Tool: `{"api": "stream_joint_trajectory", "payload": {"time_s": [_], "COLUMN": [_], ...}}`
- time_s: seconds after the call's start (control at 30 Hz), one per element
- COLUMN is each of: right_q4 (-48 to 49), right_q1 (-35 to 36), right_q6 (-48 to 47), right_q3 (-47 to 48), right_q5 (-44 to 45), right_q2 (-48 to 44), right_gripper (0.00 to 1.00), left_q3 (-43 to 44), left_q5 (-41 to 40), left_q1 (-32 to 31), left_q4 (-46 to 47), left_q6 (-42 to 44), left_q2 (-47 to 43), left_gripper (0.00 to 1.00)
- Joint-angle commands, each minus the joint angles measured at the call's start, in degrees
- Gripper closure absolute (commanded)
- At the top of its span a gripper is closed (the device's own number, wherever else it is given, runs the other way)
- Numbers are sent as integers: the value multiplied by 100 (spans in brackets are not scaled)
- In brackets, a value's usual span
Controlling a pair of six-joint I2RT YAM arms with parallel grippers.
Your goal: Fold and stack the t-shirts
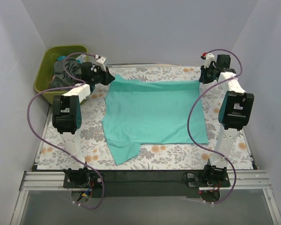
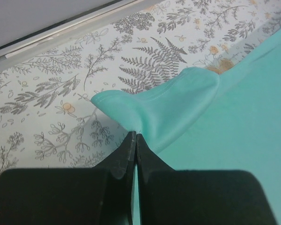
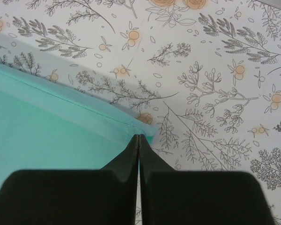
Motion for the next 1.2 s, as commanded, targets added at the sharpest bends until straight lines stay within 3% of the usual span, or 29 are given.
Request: {"api": "stream_joint_trajectory", "payload": {"time_s": [0.0,0.63,1.17], "right_q4": [80,80,44], "right_q1": [-44,-44,-44], "right_q6": [-146,-409,-629], "right_q3": [-249,-1189,-1506], "right_q5": [-238,-98,-19], "right_q2": [-559,-823,-726], "right_gripper": [99,99,99], "left_q3": [-395,-2083,-2655], "left_q5": [238,476,204], "left_q1": [74,127,118], "left_q4": [155,-346,-706], "left_q6": [188,495,987], "left_q2": [-876,-1861,-1783], "left_gripper": [100,100,100]}}
